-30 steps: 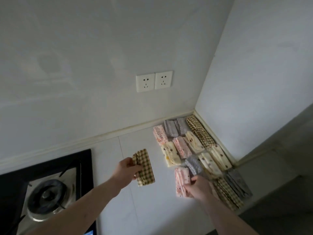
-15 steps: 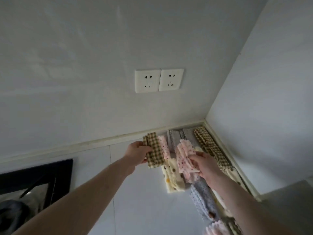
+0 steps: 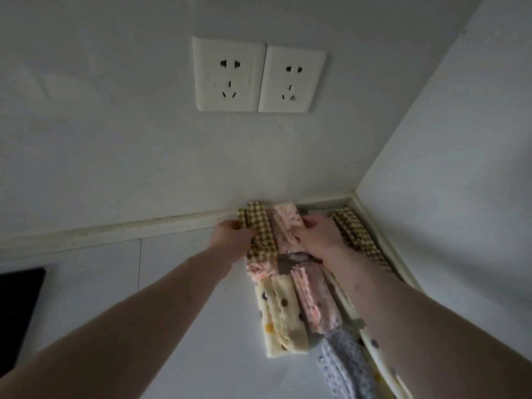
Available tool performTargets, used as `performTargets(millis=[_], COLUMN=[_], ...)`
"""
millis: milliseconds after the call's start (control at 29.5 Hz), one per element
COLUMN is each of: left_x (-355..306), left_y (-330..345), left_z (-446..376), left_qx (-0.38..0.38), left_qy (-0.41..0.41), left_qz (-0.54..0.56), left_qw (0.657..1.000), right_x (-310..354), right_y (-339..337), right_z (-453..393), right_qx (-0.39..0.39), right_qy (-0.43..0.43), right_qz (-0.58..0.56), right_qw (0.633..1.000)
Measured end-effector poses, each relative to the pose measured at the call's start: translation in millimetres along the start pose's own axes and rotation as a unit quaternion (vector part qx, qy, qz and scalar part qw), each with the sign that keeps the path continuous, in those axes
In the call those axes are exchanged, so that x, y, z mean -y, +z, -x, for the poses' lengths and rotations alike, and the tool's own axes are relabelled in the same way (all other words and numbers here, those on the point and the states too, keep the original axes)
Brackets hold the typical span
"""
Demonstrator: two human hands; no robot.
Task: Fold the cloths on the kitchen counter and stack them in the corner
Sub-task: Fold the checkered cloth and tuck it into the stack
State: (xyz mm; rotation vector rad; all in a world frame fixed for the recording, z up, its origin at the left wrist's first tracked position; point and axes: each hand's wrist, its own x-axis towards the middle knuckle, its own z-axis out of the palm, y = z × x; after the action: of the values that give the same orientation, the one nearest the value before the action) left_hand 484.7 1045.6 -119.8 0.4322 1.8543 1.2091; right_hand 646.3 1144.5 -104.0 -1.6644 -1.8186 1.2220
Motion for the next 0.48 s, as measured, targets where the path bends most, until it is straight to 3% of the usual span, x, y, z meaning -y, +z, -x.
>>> performTargets(millis=[102,271,475], left_x=[7,-2,9], left_y=[7,9,-18], left_z=[3,6,50], left_qx=[-0.003,0.026,-0.017], left_qy=[-0.007,-0.032,-0.018], left_qz=[-0.019,-0.006,-0.059], left_qw=[1.000,0.999,0.998], right_x=[-15,-18,-33], right_y=[6,-4,-43], right_z=[8,23,67], right_qx=[-0.052,-0.098,-0.107], right_qy=[-0.096,-0.161,-0.177], right_qz=[0.136,0.101,0.117], right_qw=[0.985,0.977,0.971])
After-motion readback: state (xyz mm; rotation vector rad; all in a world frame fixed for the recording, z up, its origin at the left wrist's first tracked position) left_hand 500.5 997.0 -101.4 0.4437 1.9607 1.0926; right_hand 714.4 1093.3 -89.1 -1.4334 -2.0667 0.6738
